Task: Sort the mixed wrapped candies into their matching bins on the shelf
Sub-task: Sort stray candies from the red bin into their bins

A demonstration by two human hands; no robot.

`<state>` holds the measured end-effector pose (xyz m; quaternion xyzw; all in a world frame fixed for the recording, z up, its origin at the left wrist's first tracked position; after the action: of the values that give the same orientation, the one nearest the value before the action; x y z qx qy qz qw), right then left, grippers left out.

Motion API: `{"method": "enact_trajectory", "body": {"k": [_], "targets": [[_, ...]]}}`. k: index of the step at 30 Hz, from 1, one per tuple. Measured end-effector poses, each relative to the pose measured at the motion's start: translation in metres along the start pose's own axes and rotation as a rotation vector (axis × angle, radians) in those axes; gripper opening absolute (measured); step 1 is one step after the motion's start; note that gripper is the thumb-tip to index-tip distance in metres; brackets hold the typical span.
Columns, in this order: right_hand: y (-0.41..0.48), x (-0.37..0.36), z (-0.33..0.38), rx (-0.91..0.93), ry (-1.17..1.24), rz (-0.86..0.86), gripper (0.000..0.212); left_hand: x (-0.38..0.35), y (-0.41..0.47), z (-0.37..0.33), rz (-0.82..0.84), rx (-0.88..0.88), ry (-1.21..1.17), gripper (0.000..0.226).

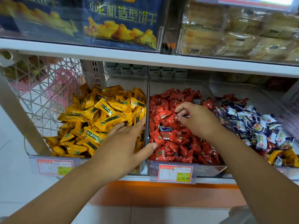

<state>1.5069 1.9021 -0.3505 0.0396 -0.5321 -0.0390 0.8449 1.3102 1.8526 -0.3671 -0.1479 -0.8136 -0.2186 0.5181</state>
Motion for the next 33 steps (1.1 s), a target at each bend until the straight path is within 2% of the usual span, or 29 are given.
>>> {"method": "enact_trajectory", "body": {"k": [2, 5, 8, 10, 12, 19, 23, 27, 30, 33], "targets": [[0.000, 0.014, 0.001, 0.009, 0.059, -0.088, 0.021, -0.001, 0.000, 0.001, 0.002, 0.003, -0.004, 0.092], [0.000, 0.025, -0.004, -0.015, 0.108, -0.102, 0.018, -0.001, 0.000, 0.000, 0.009, -0.006, 0.006, 0.091], [-0.002, 0.017, -0.009, -0.040, 0.045, -0.002, 0.019, 0.000, 0.000, -0.001, 0.006, -0.002, 0.012, 0.091], [-0.004, 0.001, -0.011, -0.067, -0.062, 0.102, 0.031, 0.001, 0.000, -0.001, 0.002, 0.003, 0.021, 0.093], [-0.006, -0.008, -0.010, -0.081, -0.127, 0.131, 0.040, 0.001, 0.000, -0.002, 0.010, 0.006, 0.025, 0.095], [-0.005, 0.016, -0.004, -0.051, -0.066, -0.058, 0.031, 0.003, -0.001, -0.005, 0.020, 0.008, 0.040, 0.096], [-0.009, 0.028, -0.001, -0.046, 0.116, -0.102, 0.029, -0.004, 0.000, 0.002, 0.034, 0.006, 0.008, 0.091], [-0.015, 0.029, 0.008, -0.037, 0.203, -0.027, 0.024, -0.006, -0.001, 0.002, 0.034, -0.003, 0.001, 0.090], [-0.023, 0.022, 0.024, 0.016, 0.218, 0.104, 0.023, -0.003, -0.001, 0.000, 0.020, -0.005, 0.000, 0.091], [-0.027, -0.003, 0.030, 0.036, 0.088, 0.224, 0.022, -0.001, -0.001, -0.001, 0.011, -0.009, -0.003, 0.090]]}}
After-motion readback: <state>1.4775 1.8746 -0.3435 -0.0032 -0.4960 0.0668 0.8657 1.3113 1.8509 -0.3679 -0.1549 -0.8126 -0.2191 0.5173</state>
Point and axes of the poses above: each hand's wrist, its own y-axis towards the middle knuckle, its own x-axis out of the back of the hand, z = x × y, the point moved 10 cm from there along y, towards the middle knuckle
